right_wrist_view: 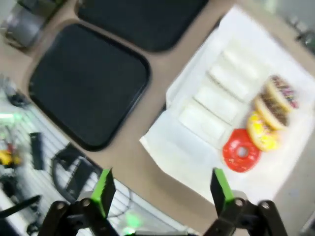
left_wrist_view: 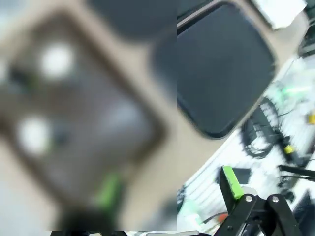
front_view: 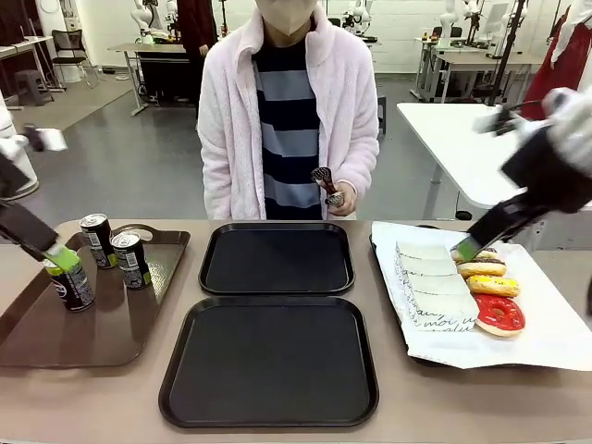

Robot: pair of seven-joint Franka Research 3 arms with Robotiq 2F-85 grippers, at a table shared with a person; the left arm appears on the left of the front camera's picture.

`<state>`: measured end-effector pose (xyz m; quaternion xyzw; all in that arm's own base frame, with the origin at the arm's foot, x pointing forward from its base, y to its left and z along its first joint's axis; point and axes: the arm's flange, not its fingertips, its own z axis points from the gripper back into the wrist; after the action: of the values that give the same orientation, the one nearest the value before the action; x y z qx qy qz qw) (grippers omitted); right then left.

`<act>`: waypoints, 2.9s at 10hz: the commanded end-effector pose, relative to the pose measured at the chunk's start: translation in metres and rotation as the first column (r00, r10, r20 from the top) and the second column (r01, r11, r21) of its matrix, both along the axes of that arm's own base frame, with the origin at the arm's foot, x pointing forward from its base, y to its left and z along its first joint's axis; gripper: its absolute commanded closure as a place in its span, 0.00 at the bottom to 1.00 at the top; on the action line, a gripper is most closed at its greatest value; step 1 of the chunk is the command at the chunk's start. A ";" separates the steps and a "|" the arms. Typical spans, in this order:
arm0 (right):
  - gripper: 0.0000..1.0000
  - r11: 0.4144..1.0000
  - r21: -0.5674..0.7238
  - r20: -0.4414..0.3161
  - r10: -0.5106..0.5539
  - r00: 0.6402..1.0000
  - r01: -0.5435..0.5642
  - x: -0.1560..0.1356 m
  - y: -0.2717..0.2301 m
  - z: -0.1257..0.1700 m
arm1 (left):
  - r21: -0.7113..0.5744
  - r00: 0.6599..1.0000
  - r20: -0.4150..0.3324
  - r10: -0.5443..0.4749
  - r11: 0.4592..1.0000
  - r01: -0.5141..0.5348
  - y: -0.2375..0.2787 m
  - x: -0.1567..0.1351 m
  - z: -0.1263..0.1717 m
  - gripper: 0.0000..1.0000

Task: Set up donuts and drinks on trays.
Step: Pick up one Pepsi coke and place it on the Flat Tray.

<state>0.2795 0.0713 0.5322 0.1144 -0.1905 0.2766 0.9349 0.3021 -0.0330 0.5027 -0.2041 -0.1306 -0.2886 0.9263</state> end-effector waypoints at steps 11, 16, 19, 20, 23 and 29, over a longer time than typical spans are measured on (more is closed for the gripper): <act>0.00 0.481 0.709 -0.409 -0.314 0.857 0.515 -0.060 -0.270 -0.096 | -0.542 0.803 -0.516 0.299 0.612 -0.576 0.229 0.022 -0.059 0.00; 0.00 0.463 0.702 -0.437 -0.319 0.841 0.541 -0.057 -0.278 -0.104 | -0.534 0.786 -0.532 0.315 0.596 -0.600 0.232 0.022 -0.058 0.00; 0.00 0.463 0.702 -0.437 -0.319 0.841 0.541 -0.057 -0.278 -0.104 | -0.534 0.786 -0.532 0.315 0.596 -0.600 0.232 0.022 -0.058 0.00; 0.00 0.463 0.702 -0.437 -0.319 0.841 0.541 -0.057 -0.278 -0.104 | -0.534 0.786 -0.532 0.315 0.596 -0.600 0.232 0.022 -0.058 0.00; 0.00 0.463 0.702 -0.437 -0.319 0.841 0.541 -0.057 -0.278 -0.104 | -0.534 0.786 -0.532 0.315 0.596 -0.600 0.232 0.022 -0.058 0.00; 0.00 0.463 0.702 -0.437 -0.319 0.841 0.541 -0.057 -0.278 -0.104 | -0.033 0.772 -0.363 0.522 0.821 -0.570 0.179 0.060 -0.005 0.00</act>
<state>0.2203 -0.2056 0.4291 0.4962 -0.1893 -0.1115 0.8400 0.3725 0.1559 0.4993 -0.3273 -0.0738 0.0376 0.9413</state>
